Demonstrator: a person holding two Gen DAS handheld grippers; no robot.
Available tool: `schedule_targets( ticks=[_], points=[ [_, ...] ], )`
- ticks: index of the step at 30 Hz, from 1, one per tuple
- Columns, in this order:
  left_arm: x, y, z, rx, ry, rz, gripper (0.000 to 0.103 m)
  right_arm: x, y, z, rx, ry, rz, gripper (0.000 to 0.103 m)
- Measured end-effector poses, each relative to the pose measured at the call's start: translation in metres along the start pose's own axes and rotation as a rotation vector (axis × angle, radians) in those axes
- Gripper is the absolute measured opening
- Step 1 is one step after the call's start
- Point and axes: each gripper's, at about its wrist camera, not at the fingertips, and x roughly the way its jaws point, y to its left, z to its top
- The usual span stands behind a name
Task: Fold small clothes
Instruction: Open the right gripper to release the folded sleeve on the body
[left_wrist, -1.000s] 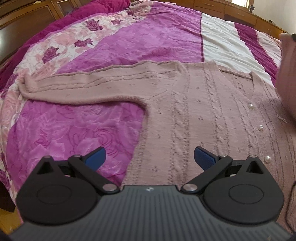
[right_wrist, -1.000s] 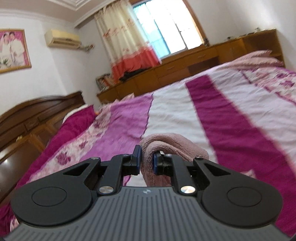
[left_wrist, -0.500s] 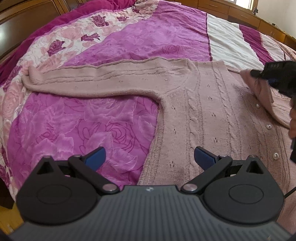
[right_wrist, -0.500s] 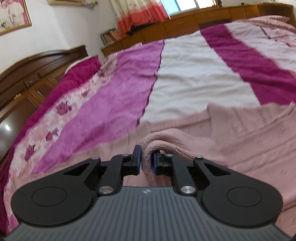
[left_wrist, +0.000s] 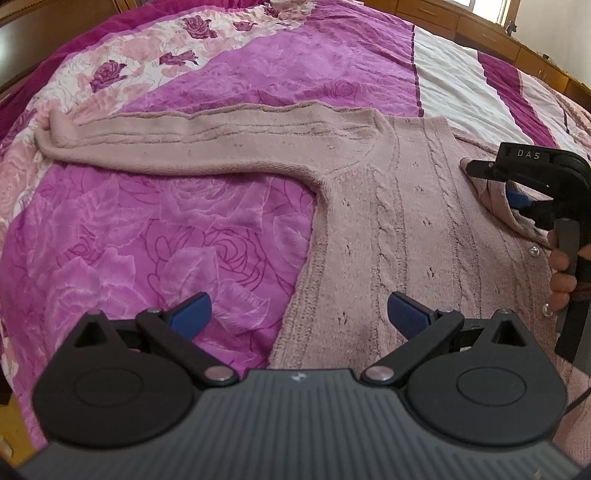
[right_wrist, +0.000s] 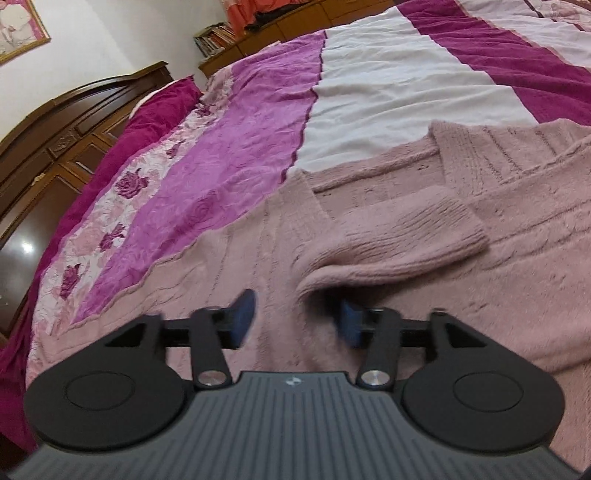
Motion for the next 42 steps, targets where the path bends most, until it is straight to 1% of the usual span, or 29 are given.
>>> schedule_targets(
  ticks=[1, 2, 5, 8, 13, 15, 18, 21, 23, 27, 31, 34, 39, 42],
  points=[
    [0.000, 0.001, 0.000, -0.003, 0.001, -0.004, 0.103, -0.002, 0.003, -0.002, -0.008, 0.002, 0.002, 0.070],
    [-0.001, 0.001, 0.000, -0.004, 0.001, -0.006, 0.103, -0.006, 0.005, -0.004, -0.016, 0.005, 0.005, 0.072],
    [-0.004, 0.000, 0.000, -0.001, -0.005, -0.012, 0.103, -0.020, 0.008, -0.008, -0.024, 0.017, 0.021, 0.074],
    [-0.006, -0.002, 0.000, 0.010, -0.011, -0.020, 0.103, -0.041, 0.004, -0.012, -0.005, 0.010, 0.024, 0.074],
    [-0.010, -0.013, 0.001, 0.052, -0.022, -0.029, 0.103, -0.082, -0.011, -0.015, 0.014, -0.020, 0.002, 0.075],
    [-0.011, -0.018, 0.001, 0.069, -0.028, -0.032, 0.103, -0.099, -0.020, -0.016, 0.018, -0.042, -0.024, 0.075],
    [-0.013, -0.027, 0.003, 0.094, -0.036, -0.045, 0.103, -0.121, -0.035, -0.017, 0.023, -0.082, -0.089, 0.075],
    [-0.013, -0.038, 0.006, 0.119, -0.035, -0.052, 0.103, -0.140, -0.051, -0.019, 0.015, -0.118, -0.156, 0.079],
    [-0.012, -0.046, 0.008, 0.136, -0.030, -0.052, 0.103, -0.150, -0.061, -0.022, 0.007, -0.137, -0.184, 0.080],
    [-0.008, -0.062, 0.010, 0.162, -0.017, -0.066, 0.103, -0.160, -0.080, -0.027, -0.008, -0.164, -0.216, 0.081],
    [-0.005, -0.076, 0.010, 0.181, -0.007, -0.069, 0.103, -0.164, -0.099, -0.033, 0.039, -0.179, -0.224, 0.081],
    [-0.002, -0.086, 0.010, 0.193, -0.001, -0.073, 0.103, -0.163, -0.106, -0.034, 0.037, -0.189, -0.249, 0.081],
    [-0.001, -0.106, 0.017, 0.216, -0.033, -0.085, 0.103, -0.162, -0.116, -0.026, 0.029, -0.227, -0.277, 0.082],
    [0.001, -0.124, 0.023, 0.258, -0.056, -0.081, 0.103, -0.159, -0.122, -0.021, 0.017, -0.243, -0.305, 0.082]
  ],
)
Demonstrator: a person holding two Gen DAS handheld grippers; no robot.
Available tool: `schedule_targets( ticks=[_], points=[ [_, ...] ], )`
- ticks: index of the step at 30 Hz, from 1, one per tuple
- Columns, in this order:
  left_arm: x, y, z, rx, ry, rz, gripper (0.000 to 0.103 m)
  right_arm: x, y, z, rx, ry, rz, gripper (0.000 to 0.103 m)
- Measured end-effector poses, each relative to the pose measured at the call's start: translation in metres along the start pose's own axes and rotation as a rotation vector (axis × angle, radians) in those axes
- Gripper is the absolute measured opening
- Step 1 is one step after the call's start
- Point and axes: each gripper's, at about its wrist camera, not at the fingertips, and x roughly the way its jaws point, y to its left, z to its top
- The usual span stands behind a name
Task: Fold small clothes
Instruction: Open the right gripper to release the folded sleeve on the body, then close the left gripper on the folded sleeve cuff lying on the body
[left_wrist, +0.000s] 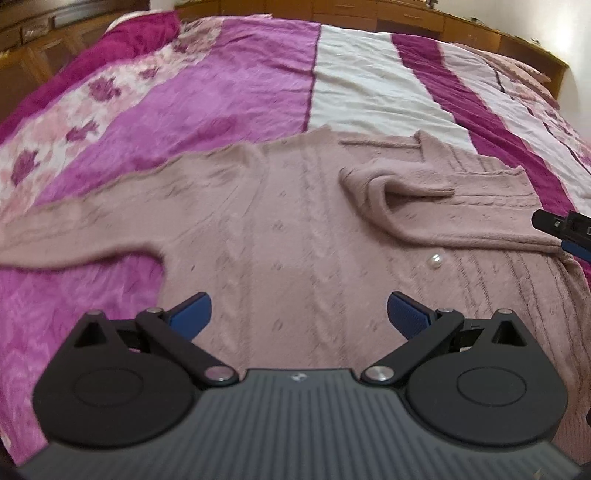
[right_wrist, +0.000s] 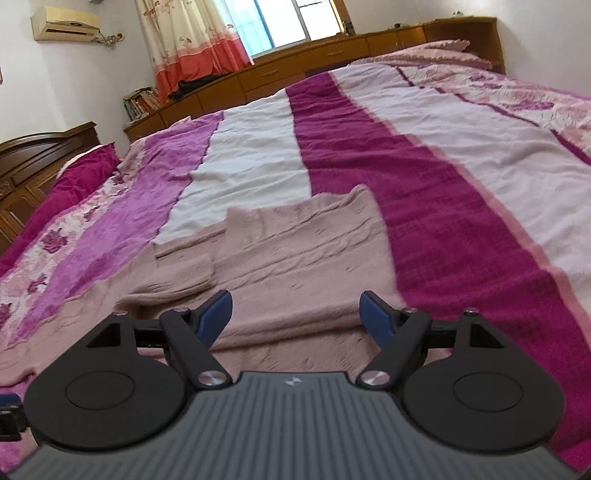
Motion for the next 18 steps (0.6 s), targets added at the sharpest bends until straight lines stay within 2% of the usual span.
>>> schedule_targets(
  ticks=[8, 15, 18],
  points=[
    [0.021, -0.038, 0.022, 0.110, -0.035, 0.003, 0.103, 0.019, -0.007, 0.012, -0.021, -0.021, -0.007, 0.082],
    [0.039, -0.055, 0.041, 0.129, -0.061, -0.018, 0.103, 0.024, -0.012, -0.003, -0.041, -0.052, -0.007, 0.082],
    [0.050, -0.061, 0.048, 0.143, -0.073, -0.007, 0.099, 0.025, -0.016, -0.009, -0.026, -0.069, 0.001, 0.082]
  ],
)
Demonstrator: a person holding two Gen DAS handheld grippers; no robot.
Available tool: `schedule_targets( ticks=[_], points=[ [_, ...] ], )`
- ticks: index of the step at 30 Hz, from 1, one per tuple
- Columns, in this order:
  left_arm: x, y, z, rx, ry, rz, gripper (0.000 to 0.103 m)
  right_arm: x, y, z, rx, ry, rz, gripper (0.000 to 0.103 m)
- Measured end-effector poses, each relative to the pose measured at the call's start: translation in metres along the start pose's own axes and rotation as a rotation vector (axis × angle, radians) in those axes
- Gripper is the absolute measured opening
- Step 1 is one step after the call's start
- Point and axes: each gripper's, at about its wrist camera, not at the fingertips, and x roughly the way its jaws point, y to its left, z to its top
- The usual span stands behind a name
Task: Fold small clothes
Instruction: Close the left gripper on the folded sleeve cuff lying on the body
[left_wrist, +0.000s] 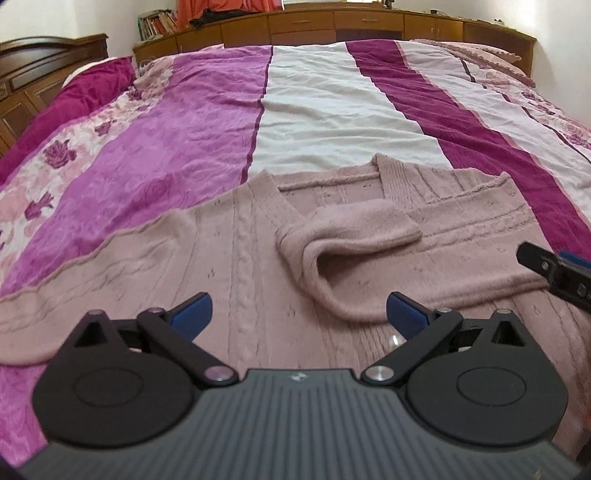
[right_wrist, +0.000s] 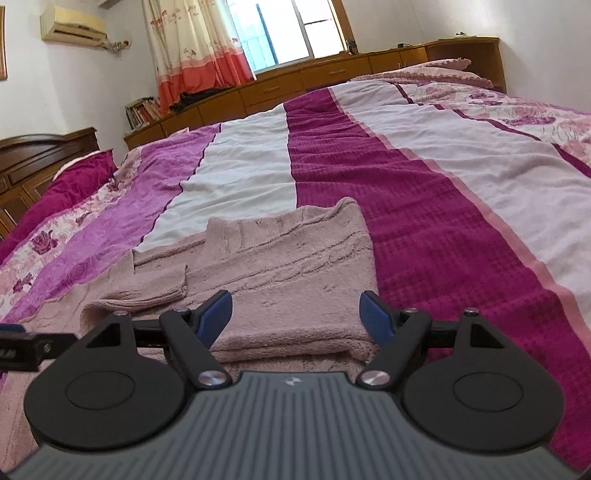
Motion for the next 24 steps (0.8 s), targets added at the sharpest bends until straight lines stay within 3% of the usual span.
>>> schedule_targets(
  ticks=[7, 13, 24],
  points=[
    [0.019, -0.010, 0.010, 0.040, -0.018, 0.024, 0.086, 0.003, -0.003, -0.010, -0.004, -0.026, -0.004, 0.082],
    [0.027, -0.027, 0.017, 0.115, -0.051, 0.016, 0.085, 0.004, -0.003, -0.013, -0.003, -0.030, -0.004, 0.082],
    [0.065, -0.036, 0.024, 0.128, 0.008, 0.019, 0.085, 0.007, -0.002, -0.017, -0.012, -0.035, -0.015, 0.084]
  ],
)
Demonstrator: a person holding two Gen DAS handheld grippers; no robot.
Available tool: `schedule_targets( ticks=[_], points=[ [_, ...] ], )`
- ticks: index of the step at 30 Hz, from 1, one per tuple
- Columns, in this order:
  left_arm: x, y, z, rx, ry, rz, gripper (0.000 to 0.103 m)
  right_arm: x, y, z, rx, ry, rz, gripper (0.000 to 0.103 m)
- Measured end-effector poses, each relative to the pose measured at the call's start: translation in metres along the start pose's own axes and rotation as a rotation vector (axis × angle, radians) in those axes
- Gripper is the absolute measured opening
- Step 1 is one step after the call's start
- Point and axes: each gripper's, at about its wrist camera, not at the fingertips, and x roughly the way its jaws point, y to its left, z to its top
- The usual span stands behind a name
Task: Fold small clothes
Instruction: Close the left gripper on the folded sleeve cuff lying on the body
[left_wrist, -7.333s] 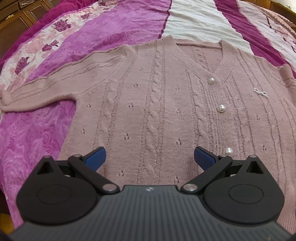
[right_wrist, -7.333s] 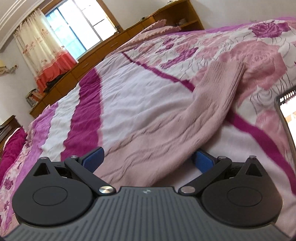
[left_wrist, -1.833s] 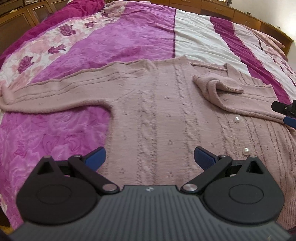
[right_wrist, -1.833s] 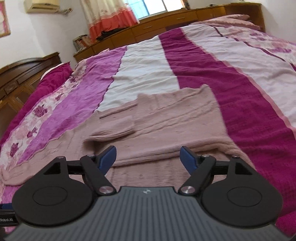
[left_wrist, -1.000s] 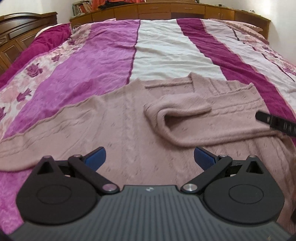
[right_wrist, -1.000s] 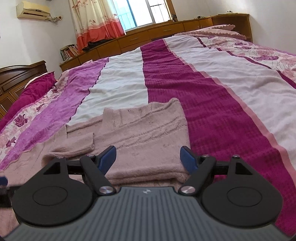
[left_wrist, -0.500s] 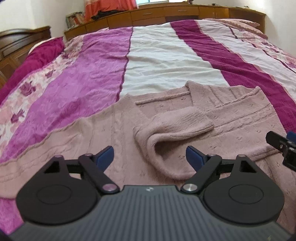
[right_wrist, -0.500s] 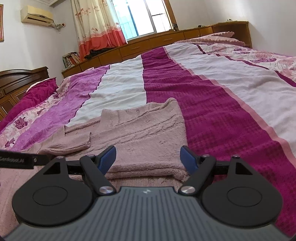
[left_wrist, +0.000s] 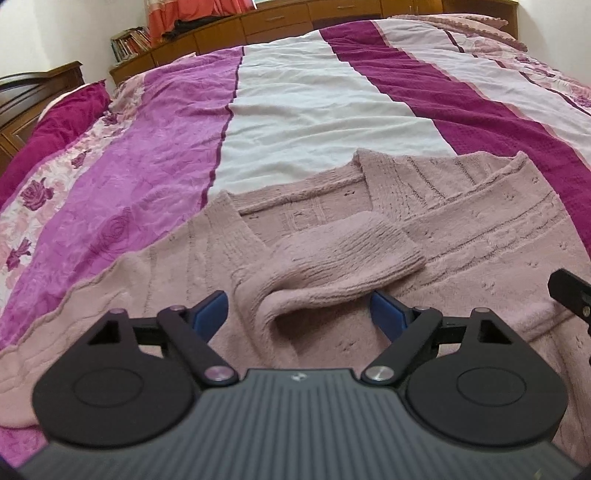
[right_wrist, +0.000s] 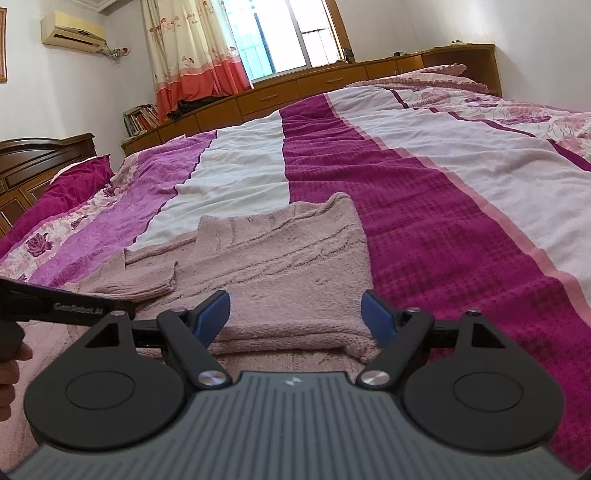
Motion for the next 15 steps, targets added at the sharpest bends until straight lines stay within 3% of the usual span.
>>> schedule_targets(
  ticks=[5, 8, 12, 15],
  points=[
    [0.013, 0.002, 0.004, -0.040, 0.025, -0.007, 0.082, 0.002, 0.001, -0.002, -0.020, -0.003, 0.000, 0.086],
    [0.016, 0.008, 0.003, -0.088, 0.031, -0.012, 0.072, 0.003, 0.001, -0.003, -0.024, -0.004, -0.001, 0.086],
    [0.014, 0.014, 0.004, -0.107, 0.023, -0.011, 0.025, 0.004, 0.001, -0.003, -0.022, -0.003, 0.000, 0.086],
    [0.009, 0.025, 0.006, -0.168, 0.020, -0.034, 0.014, 0.003, 0.001, -0.003, -0.024, -0.004, -0.001, 0.087]
  ],
)
